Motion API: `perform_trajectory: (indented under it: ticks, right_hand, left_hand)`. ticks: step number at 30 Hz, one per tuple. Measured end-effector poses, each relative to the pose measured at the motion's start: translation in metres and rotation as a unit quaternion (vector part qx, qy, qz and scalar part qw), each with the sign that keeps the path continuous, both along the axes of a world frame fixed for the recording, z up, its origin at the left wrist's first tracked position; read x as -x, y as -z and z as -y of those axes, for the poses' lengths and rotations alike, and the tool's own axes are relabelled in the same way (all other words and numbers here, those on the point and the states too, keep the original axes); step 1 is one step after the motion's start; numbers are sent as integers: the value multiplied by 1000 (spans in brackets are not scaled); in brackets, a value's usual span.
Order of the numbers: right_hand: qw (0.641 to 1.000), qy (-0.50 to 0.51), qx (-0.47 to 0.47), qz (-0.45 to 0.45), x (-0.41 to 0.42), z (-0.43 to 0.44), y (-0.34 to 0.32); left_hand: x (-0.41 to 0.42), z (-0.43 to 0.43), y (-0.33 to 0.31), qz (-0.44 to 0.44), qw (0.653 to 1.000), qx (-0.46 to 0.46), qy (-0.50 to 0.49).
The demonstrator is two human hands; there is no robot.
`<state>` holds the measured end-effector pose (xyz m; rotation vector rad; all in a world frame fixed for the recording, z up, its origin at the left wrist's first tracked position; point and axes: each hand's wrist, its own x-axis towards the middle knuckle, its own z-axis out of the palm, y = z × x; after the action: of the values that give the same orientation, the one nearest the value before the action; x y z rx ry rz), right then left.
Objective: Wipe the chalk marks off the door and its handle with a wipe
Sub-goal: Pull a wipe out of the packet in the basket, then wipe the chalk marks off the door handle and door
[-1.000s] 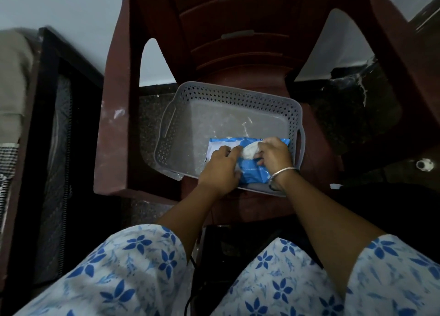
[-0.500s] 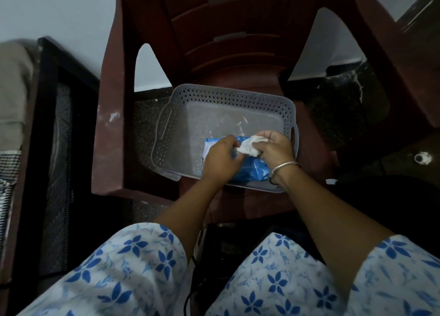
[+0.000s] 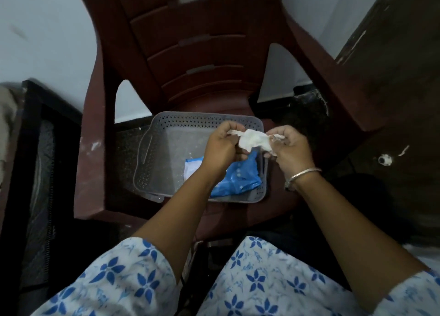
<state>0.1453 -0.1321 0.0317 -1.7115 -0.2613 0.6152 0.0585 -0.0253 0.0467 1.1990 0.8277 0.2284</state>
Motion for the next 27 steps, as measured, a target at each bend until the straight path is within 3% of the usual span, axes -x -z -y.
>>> perform_trajectory:
  ticks: [5,10,14,18,22,25,27]
  right_hand:
    - [996,45,-25,77,-22,54,-54]
    - [986,104,-55,120,-40,122,-97]
    - [974,168,-67,136,-59,191,-131]
    - [951,226,-4,211,-74,253,-163]
    - [897,264,121,334,-81,304,-195]
    - [868,254,140,403,-82,331,-217]
    - [879,241,111,397,-84,346,-230]
  left_hand:
    - [-34,40,-49,66,991,70,88]
    - [-75,103,-84,141,968,-70,196]
    - [-109,150,-117,188,947,-65,254]
    - [-140,206,-148,196,929,-70,305]
    - [-166,258,-174,214,905,-96,355]
    - [-183,290,-199,243,887,-81,384]
    - [-194,312,-217,275,870,-85,401]
